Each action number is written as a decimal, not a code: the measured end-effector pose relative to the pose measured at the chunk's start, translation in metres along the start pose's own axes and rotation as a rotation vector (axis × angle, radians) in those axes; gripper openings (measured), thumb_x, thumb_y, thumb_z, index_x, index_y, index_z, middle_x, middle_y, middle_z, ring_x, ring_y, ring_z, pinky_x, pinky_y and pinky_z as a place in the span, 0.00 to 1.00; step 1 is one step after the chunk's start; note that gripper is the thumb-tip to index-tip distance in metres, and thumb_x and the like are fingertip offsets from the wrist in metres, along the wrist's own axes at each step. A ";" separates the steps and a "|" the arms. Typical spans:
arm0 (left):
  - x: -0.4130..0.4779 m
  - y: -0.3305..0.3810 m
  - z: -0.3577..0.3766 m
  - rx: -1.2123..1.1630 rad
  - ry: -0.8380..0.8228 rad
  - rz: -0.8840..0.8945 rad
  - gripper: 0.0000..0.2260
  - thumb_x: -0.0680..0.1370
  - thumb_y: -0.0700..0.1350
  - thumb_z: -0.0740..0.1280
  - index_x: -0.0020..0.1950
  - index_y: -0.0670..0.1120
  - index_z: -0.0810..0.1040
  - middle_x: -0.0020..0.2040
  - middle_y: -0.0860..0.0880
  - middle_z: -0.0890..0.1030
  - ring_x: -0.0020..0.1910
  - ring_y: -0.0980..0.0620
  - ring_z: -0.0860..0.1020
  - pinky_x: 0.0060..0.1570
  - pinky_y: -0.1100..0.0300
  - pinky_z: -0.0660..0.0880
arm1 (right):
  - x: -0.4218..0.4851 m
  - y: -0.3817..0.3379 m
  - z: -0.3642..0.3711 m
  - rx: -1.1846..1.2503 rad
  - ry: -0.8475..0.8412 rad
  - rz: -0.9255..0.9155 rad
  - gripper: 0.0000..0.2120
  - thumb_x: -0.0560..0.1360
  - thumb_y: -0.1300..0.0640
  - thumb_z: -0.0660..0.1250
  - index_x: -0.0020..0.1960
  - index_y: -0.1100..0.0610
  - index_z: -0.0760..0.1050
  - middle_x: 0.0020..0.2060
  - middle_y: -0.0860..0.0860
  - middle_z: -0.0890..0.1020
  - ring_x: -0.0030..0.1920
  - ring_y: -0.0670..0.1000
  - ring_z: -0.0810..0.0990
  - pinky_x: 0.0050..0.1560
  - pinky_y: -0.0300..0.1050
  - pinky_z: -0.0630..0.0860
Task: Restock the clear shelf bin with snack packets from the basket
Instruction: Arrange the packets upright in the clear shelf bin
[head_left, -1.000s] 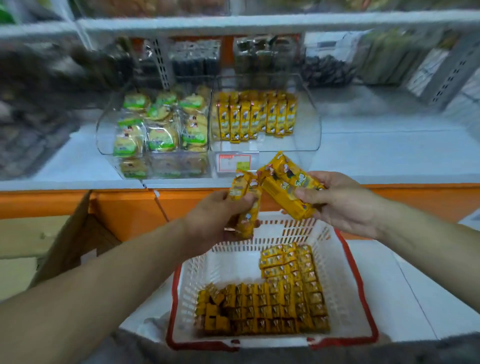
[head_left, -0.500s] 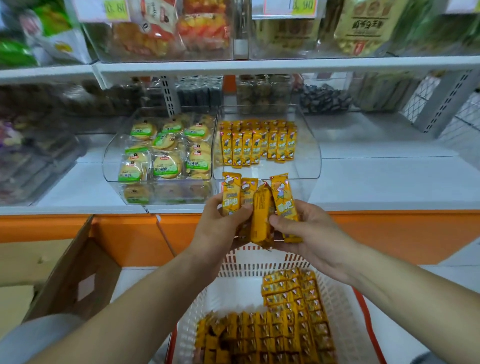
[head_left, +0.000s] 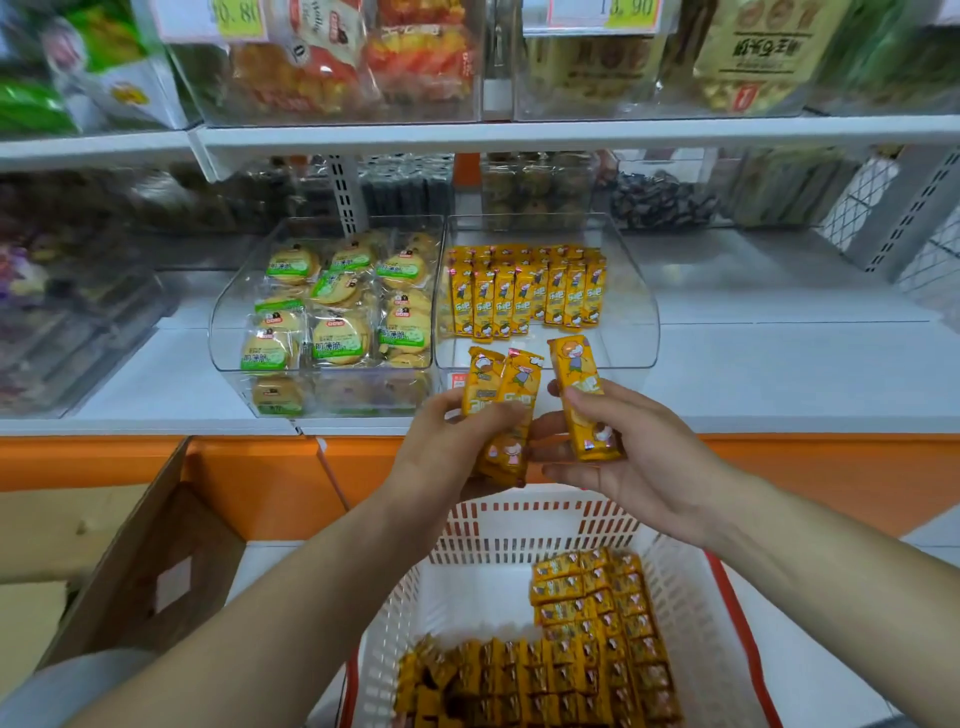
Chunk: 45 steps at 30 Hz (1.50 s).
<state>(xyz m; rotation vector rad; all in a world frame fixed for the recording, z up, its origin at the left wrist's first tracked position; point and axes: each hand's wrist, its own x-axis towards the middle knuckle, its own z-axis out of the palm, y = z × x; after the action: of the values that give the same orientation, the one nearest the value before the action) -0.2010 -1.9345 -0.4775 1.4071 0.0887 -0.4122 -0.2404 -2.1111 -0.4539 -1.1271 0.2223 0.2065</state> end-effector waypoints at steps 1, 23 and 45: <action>0.000 0.002 -0.001 0.004 0.002 0.001 0.23 0.71 0.49 0.79 0.64 0.46 0.78 0.50 0.42 0.87 0.43 0.43 0.87 0.41 0.51 0.82 | 0.000 -0.001 0.001 -0.005 0.007 0.001 0.22 0.71 0.53 0.71 0.60 0.63 0.76 0.44 0.64 0.83 0.42 0.63 0.83 0.42 0.55 0.83; 0.038 0.057 -0.064 0.028 0.076 0.208 0.18 0.75 0.47 0.75 0.62 0.49 0.76 0.45 0.48 0.88 0.41 0.49 0.87 0.36 0.57 0.83 | 0.202 -0.069 -0.042 -0.982 0.396 -0.418 0.19 0.71 0.64 0.76 0.53 0.49 0.72 0.44 0.53 0.82 0.50 0.59 0.82 0.51 0.54 0.80; 0.070 0.045 -0.054 -0.055 0.084 0.115 0.21 0.71 0.49 0.78 0.62 0.51 0.78 0.51 0.44 0.86 0.43 0.46 0.88 0.37 0.54 0.82 | 0.223 -0.064 -0.030 -1.169 0.490 -0.480 0.21 0.71 0.59 0.75 0.61 0.60 0.74 0.46 0.52 0.79 0.47 0.54 0.78 0.45 0.43 0.70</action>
<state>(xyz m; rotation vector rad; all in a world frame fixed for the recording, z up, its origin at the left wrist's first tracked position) -0.1114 -1.8933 -0.4655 1.3676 0.0864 -0.2543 -0.0114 -2.1532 -0.4732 -2.3485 0.2587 -0.4464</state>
